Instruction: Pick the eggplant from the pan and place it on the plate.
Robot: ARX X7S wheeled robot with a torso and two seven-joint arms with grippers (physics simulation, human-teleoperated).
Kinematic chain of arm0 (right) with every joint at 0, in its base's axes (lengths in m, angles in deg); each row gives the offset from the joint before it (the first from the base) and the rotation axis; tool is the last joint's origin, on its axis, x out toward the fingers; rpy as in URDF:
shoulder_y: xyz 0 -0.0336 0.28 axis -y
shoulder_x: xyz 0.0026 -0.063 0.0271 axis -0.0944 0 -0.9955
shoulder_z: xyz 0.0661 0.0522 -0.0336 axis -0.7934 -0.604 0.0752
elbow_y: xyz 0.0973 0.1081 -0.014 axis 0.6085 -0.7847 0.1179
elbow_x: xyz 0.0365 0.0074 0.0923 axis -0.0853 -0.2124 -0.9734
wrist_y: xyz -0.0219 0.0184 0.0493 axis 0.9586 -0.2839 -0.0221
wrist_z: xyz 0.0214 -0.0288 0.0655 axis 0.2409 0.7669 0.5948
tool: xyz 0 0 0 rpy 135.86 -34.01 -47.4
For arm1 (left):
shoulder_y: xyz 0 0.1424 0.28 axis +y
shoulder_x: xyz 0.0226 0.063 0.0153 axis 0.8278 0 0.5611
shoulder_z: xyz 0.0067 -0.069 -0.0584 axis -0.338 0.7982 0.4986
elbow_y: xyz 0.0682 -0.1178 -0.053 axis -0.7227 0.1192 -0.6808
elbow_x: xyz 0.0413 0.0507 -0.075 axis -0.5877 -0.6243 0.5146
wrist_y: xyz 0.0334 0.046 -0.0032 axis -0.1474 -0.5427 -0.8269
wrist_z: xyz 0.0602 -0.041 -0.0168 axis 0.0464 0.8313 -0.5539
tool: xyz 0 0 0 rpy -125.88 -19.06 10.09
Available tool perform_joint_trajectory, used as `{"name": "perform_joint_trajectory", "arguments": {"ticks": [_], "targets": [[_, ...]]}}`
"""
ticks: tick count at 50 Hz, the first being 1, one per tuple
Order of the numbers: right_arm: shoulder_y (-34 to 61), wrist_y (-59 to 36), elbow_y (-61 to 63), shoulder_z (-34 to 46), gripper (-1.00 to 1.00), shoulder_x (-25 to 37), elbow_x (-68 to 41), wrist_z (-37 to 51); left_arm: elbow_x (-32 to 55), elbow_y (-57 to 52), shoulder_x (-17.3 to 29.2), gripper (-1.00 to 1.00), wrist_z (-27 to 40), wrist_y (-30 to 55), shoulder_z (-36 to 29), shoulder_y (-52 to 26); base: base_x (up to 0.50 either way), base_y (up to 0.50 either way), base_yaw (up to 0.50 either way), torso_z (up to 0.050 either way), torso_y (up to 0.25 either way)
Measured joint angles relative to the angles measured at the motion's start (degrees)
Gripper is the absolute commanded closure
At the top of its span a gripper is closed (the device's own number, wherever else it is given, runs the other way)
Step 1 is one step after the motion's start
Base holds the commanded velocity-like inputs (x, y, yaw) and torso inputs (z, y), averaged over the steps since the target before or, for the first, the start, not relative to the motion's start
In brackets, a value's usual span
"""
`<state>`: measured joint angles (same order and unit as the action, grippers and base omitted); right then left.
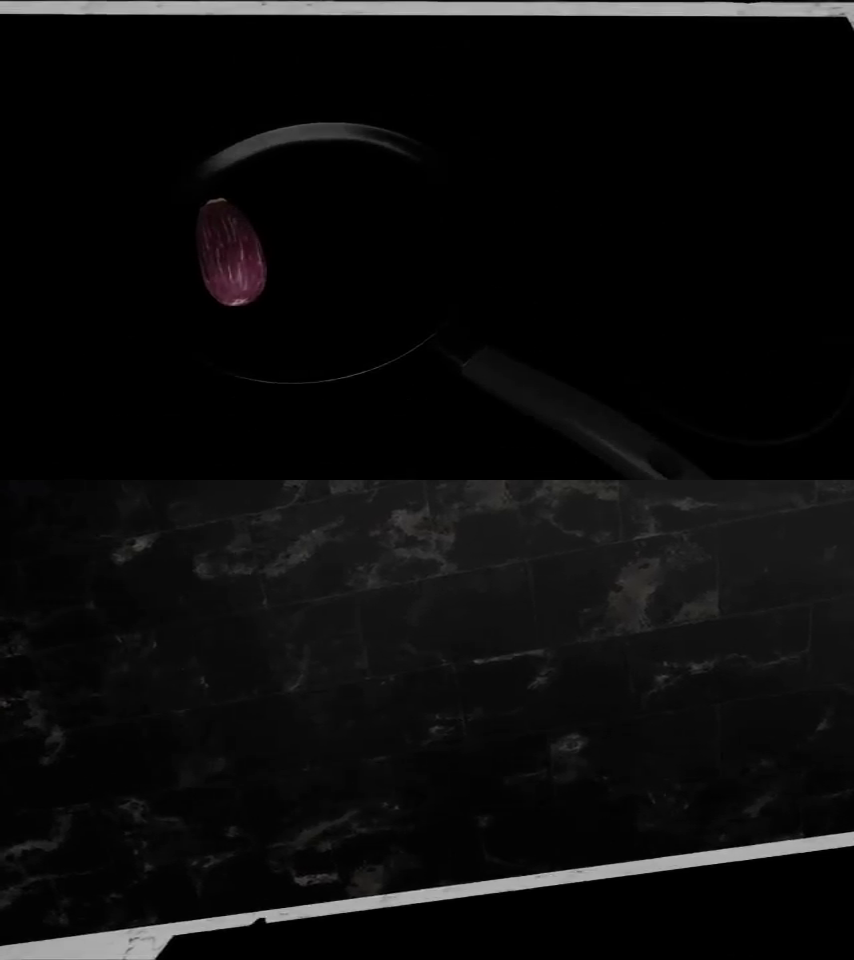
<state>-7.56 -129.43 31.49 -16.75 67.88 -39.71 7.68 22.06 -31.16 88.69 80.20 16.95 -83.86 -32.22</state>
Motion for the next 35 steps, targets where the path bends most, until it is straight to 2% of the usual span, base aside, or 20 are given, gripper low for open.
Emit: {"name": "perform_joint_trajectory", "arguments": {"ticks": [17, 35], "targets": [[2.64, -0.85, -2.28, 2.3, -1.0, -2.0, -2.13, 2.61, -0.81, -0.02, 0.83, -1.0, -0.81, -1.37, -0.16, 1.48, 0.0, 0.0, 0.0, 0.0, 0.0], [7.79, -2.73, -8.99, 8.2, -1.0, -12.28, -11.37, 9.03, -0.47, -0.69, 2.17, -1.0, -0.46, -2.39, 0.75, 3.52, 0.0, 0.0, 0.0, 0.0, 0.0]]}}
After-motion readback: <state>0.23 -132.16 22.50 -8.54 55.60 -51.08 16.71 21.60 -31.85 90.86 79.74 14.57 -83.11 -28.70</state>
